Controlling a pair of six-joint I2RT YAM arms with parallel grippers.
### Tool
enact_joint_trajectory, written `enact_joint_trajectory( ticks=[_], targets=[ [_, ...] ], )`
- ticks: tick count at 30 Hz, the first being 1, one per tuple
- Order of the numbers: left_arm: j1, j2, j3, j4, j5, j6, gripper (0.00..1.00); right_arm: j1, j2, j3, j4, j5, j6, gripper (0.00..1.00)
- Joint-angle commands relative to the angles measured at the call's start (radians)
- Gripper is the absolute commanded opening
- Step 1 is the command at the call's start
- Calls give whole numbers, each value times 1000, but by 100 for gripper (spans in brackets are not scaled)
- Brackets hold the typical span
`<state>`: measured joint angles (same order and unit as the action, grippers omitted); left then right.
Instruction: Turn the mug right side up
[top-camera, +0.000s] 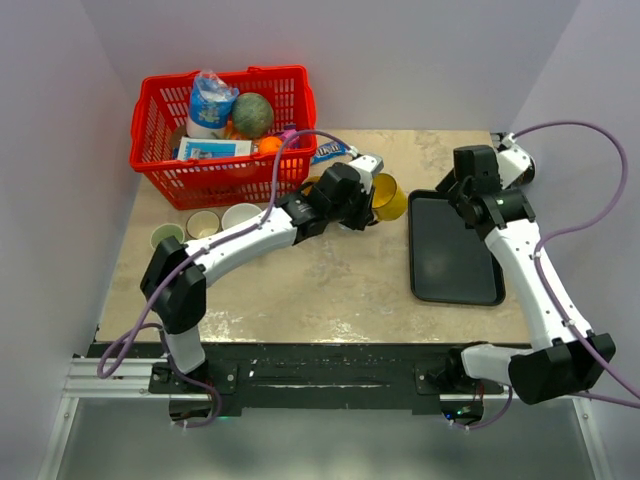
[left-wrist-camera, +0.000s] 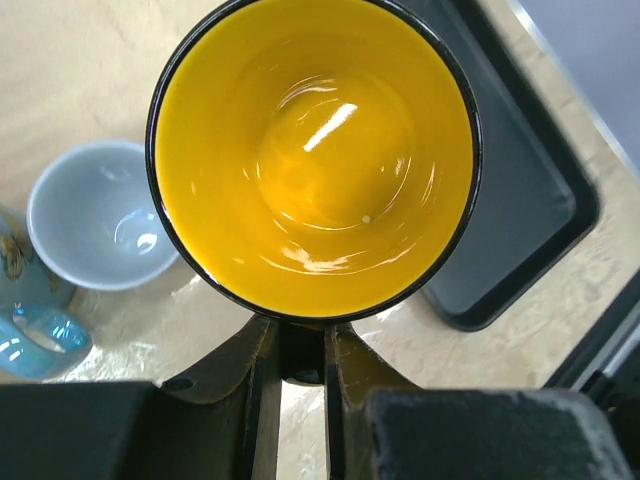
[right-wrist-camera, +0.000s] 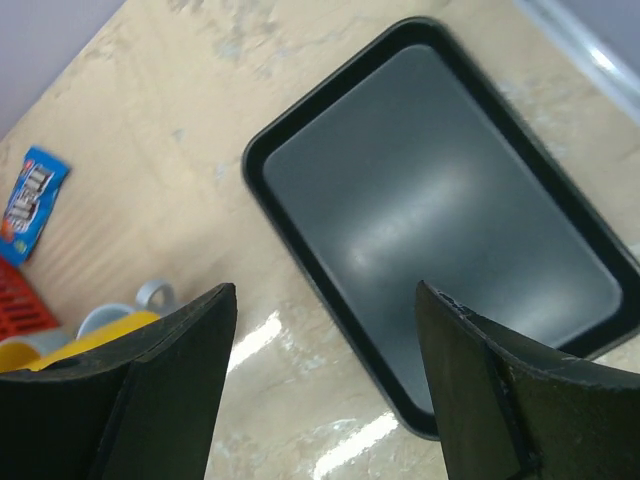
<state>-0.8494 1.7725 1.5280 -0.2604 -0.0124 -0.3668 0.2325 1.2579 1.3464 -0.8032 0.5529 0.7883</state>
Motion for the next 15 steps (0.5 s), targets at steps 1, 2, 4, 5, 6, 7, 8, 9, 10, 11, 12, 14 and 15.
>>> enact_joint_trajectory(
  ticks=[1, 2, 4, 5, 6, 7, 8, 9, 10, 11, 12, 14, 15],
  targets=[
    [-13, 8, 47, 50, -89, 46, 0, -38, -61, -18, -79, 154, 92, 75],
    [-23, 31, 52, 46, -93, 51, 0, -45, -64, -24, -76, 147, 92, 75],
    [-34, 57, 78, 26, -115, 55, 0, -61, -66, -41, -64, 114, 78, 75],
    [-39, 88, 92, -3, -123, 57, 0, -65, -68, -44, -64, 108, 78, 75],
    [-40, 103, 118, -17, -130, 57, 0, -71, -66, -50, -62, 101, 75, 75],
    [-42, 116, 129, -40, -142, 57, 0, -74, -68, -53, -59, 88, 71, 75],
    [-43, 137, 136, -48, -147, 57, 0, -73, -68, -56, -54, 81, 69, 75],
    [-43, 145, 145, -51, -149, 57, 0, -78, -68, -64, -50, 73, 60, 75],
    [-43, 153, 147, -56, -149, 55, 0, -81, -68, -67, -48, 61, 58, 75],
    [-43, 169, 150, -59, -149, 57, 0, -82, -65, -69, -47, 55, 57, 75],
    [-43, 177, 155, -60, -146, 55, 0, -88, -64, -73, -45, 50, 52, 75],
    [-45, 199, 159, -65, -135, 54, 0, -93, -63, -78, -41, 35, 46, 75],
    [-45, 206, 159, -65, -135, 49, 0, -96, -63, -81, -37, 30, 45, 75]
  ],
)
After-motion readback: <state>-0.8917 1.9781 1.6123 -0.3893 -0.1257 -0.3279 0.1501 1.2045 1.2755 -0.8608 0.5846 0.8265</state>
